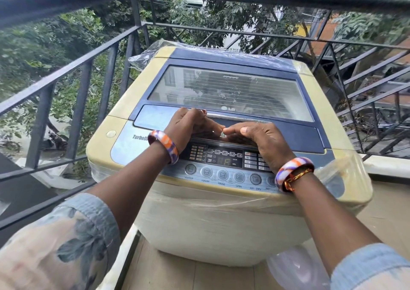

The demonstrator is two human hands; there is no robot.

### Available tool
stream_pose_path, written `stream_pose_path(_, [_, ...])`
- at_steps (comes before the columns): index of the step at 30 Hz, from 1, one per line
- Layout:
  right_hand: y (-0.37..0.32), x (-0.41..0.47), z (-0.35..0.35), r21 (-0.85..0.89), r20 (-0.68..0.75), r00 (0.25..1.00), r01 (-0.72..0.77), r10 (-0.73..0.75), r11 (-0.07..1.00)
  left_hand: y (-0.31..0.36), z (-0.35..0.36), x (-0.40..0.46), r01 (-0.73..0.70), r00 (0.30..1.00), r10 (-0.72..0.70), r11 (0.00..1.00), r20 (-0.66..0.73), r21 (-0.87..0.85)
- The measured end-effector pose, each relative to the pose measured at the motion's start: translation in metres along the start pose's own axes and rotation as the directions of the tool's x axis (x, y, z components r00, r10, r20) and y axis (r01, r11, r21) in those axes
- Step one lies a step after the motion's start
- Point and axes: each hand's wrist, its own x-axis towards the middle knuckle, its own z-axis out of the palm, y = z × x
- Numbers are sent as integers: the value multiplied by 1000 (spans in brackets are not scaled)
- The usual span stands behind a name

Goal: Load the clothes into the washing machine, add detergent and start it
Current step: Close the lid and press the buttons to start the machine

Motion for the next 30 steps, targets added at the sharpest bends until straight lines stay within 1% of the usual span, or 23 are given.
stream_pose_path(10, [3, 1, -1, -66, 1, 1000, 10, -10, 998, 0, 1, 0, 4, 1000, -4, 1000, -20, 2])
stream_pose_path(16, [3, 0, -1, -45, -4, 1000, 9, -9, 999, -2, 0, 1, 6, 1000, -6, 1000, -16, -2])
stream_pose_path(30, [3, -1, -1, -88, -21, 1000, 3, -5, 996, -3, 0, 1, 9, 1000, -10, 999, -21, -33])
